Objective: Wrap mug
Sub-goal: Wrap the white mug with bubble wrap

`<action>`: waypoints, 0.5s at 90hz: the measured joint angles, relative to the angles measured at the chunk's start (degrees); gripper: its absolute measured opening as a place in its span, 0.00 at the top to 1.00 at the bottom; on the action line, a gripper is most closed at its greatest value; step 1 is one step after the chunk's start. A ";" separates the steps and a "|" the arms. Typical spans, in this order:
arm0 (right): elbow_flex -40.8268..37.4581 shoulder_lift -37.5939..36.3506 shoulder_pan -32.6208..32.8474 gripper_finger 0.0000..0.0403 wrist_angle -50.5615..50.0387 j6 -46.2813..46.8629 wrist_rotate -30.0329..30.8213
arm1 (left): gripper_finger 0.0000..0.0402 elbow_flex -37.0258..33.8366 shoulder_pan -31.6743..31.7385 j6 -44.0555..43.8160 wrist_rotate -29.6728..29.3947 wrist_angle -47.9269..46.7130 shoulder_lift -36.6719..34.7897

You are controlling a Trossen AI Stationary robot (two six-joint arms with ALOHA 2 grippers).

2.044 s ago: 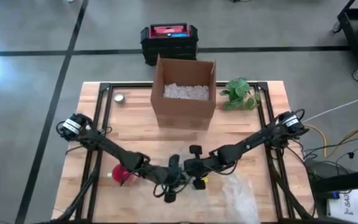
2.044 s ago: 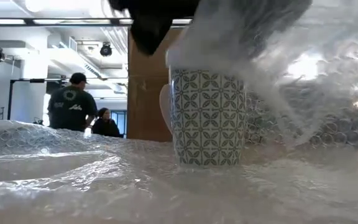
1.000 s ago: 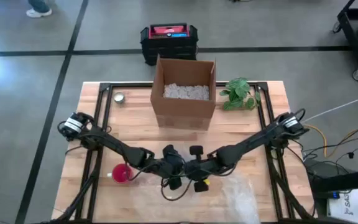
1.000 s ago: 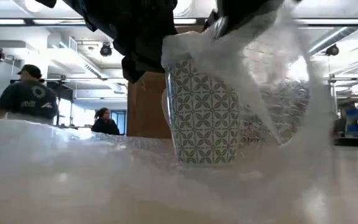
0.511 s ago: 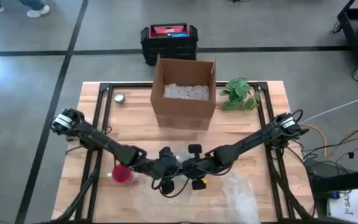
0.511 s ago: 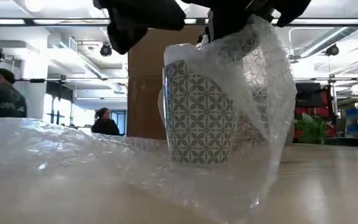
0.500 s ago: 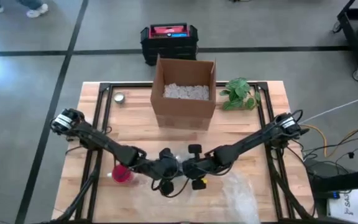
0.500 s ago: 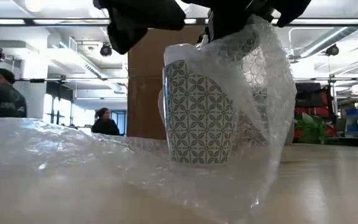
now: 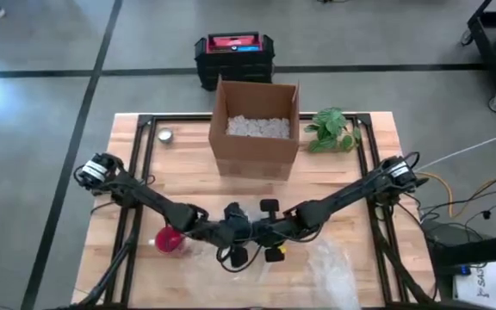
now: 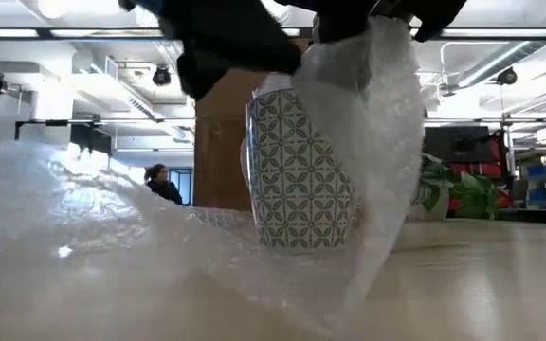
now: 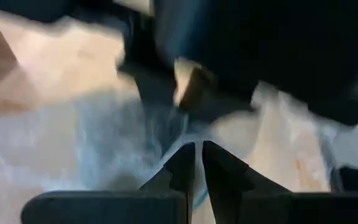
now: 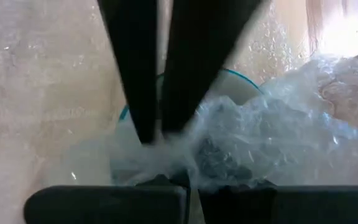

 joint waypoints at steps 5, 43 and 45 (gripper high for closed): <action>0.00 0.00 0.02 1.00 -0.02 0.00 -0.15 | 0.95 -0.38 0.22 0.07 -0.04 -1.12 0.02; 8.07 -3.09 -0.38 1.00 -13.77 -0.43 -1.20 | 0.95 -1.53 1.27 -1.45 0.18 0.88 4.35; 9.21 -3.63 -0.48 1.00 -15.95 -0.41 -1.19 | 0.95 -1.55 1.27 -1.29 0.25 0.91 4.35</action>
